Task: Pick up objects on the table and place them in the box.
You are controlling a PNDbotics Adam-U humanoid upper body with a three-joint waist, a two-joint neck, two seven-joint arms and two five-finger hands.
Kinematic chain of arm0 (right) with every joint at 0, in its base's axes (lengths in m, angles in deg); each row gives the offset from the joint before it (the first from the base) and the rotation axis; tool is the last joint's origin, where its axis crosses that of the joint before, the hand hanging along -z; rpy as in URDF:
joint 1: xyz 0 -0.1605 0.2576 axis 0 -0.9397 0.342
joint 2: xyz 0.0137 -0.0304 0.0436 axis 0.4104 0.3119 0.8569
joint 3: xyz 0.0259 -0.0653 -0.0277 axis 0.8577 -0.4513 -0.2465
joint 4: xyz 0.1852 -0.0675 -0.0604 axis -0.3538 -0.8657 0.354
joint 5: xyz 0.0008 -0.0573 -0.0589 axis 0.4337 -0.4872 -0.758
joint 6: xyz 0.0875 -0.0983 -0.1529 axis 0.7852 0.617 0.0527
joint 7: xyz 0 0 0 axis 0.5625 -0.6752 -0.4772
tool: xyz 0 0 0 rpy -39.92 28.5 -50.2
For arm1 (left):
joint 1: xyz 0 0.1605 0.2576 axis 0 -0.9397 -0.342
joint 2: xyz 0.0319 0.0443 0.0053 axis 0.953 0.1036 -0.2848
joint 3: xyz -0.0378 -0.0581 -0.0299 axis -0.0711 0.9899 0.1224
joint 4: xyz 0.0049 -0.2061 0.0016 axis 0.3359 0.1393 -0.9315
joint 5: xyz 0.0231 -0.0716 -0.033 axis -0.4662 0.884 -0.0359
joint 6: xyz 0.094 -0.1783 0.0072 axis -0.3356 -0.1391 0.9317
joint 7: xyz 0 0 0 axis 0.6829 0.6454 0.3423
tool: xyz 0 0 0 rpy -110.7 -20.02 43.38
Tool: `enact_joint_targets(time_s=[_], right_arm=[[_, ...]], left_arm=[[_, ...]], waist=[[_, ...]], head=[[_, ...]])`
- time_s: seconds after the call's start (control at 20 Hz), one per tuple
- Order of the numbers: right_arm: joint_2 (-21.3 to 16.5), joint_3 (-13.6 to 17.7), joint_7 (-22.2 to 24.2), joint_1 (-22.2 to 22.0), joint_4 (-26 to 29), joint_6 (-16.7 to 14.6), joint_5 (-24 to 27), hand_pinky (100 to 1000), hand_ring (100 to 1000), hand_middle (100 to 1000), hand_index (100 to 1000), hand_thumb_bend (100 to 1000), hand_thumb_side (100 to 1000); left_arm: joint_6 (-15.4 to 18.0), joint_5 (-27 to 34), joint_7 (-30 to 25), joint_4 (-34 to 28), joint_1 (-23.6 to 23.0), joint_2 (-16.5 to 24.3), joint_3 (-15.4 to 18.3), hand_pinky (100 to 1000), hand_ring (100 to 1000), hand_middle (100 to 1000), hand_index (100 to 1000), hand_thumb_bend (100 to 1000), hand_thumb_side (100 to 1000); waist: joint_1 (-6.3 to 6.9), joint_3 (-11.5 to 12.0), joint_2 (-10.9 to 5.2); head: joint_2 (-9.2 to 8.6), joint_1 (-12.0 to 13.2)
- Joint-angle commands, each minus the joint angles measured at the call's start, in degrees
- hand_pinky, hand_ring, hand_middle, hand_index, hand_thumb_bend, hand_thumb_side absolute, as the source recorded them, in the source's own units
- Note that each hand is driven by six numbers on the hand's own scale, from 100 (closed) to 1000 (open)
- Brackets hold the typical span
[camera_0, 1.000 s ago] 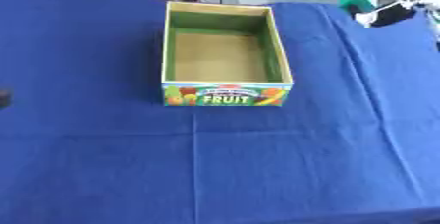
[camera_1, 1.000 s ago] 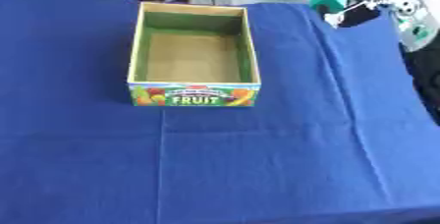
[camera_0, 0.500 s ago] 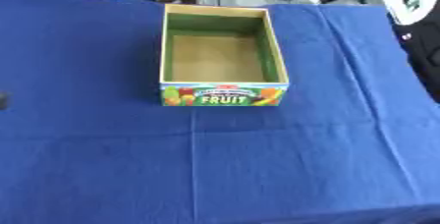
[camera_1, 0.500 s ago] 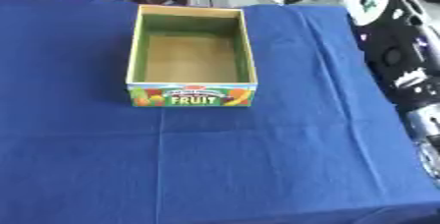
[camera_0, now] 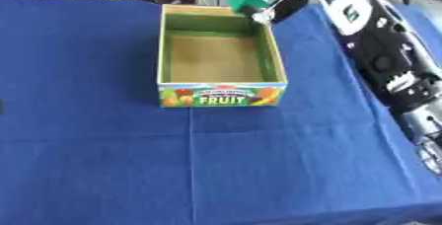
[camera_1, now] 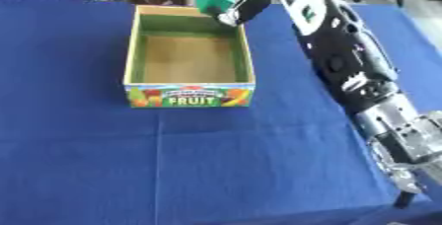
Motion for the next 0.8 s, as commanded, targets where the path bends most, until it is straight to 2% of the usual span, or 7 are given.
enact_joint_targets(time_s=[0.05,0.4,0.8], right_arm=[[1.4,-0.6,1.1,1.5,-0.8,-0.8,-1.9,455,363,323,702,100,100],[5.8,-1.6,2.4,0.4,-3.6,-1.4,-4.3,466,373,332,709,100,100],[8.1,-1.8,2.0,-0.1,-6.7,-2.1,-7.4,497,404,364,736,100,100]], left_arm=[[0.1,0.1,-0.2,-0.6,0.7,0.4,-0.1,837,757,588,703,401,1000],[0.1,0.1,-0.3,-0.6,0.8,0.2,-0.2,837,757,588,702,402,1000],[0.0,0.2,-0.4,-0.6,0.9,0.0,-0.3,837,758,588,702,402,1000]], waist=[[0.45,0.2,-0.93],[0.58,0.6,-0.65],[0.73,0.9,-0.44]], head=[[0.28,-0.4],[0.16,-0.8],[0.25,-1.5]])
